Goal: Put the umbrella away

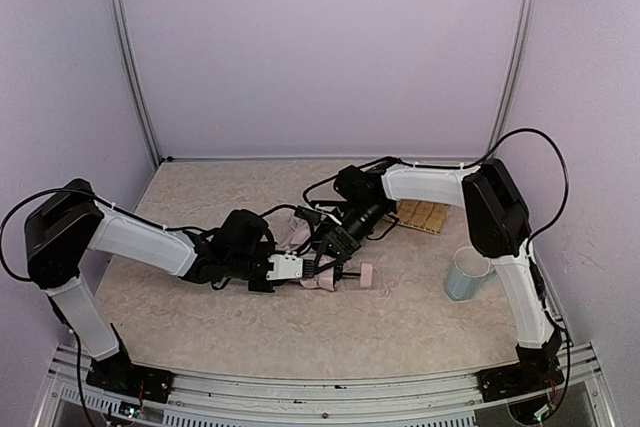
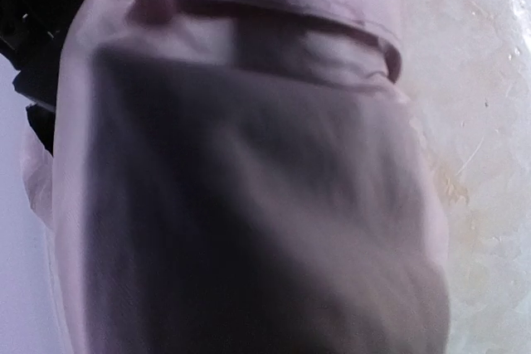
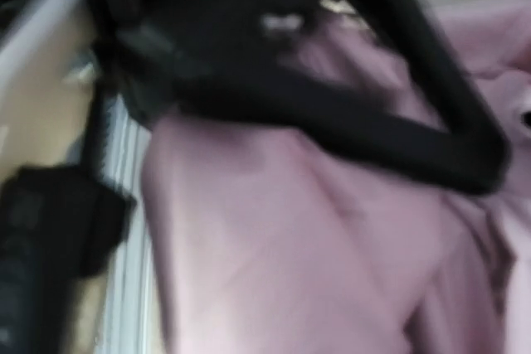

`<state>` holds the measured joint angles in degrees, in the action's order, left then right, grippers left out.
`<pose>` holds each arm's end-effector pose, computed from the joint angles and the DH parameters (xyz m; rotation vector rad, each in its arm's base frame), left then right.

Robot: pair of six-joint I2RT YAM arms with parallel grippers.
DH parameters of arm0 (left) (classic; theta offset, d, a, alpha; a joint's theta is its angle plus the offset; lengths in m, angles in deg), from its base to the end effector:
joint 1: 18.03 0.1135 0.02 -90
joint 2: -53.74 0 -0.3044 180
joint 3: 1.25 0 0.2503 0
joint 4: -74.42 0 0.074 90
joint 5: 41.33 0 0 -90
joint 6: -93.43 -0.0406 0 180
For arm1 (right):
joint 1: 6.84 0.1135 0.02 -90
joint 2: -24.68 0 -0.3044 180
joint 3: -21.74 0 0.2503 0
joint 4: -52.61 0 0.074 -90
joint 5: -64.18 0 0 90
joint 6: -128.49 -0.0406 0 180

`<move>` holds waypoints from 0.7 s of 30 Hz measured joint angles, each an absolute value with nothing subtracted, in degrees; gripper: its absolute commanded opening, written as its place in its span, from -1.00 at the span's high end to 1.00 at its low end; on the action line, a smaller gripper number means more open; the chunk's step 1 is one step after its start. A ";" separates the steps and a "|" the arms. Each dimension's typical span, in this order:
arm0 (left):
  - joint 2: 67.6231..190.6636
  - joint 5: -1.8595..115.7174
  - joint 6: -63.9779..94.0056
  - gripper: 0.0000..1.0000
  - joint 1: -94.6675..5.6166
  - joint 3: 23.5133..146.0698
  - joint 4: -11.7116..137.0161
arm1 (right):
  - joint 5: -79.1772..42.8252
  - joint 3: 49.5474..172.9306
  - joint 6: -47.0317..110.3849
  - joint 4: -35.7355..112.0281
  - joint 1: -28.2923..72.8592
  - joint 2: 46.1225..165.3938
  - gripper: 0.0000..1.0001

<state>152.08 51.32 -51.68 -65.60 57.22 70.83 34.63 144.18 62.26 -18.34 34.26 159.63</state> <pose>0.2276 -0.2518 0.1754 1.8325 1.4363 0.0121 0.3461 0.3488 0.1813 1.5039 -2.2013 -1.5575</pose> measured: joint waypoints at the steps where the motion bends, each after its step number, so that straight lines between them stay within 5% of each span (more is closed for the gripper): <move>1: 152.08 51.30 -51.22 1.00 -65.55 57.24 70.92 | 34.58 143.17 61.52 -17.29 34.15 158.43 -0.77; 6: 152.06 52.26 -49.10 1.00 -65.14 57.24 71.95 | 26.93 135.68 57.32 -9.59 32.36 150.65 -0.99; 12: 152.06 52.53 -47.11 1.00 -64.68 57.29 72.32 | 5.12 116.62 41.76 1.01 30.72 130.26 -1.00; 21: 152.50 52.79 -45.93 1.00 -64.40 58.34 71.38 | -33.22 107.42 24.40 0.24 30.72 111.18 -0.76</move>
<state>152.50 52.79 -45.93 -64.40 58.34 71.38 -33.22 107.42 24.40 0.24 30.72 111.18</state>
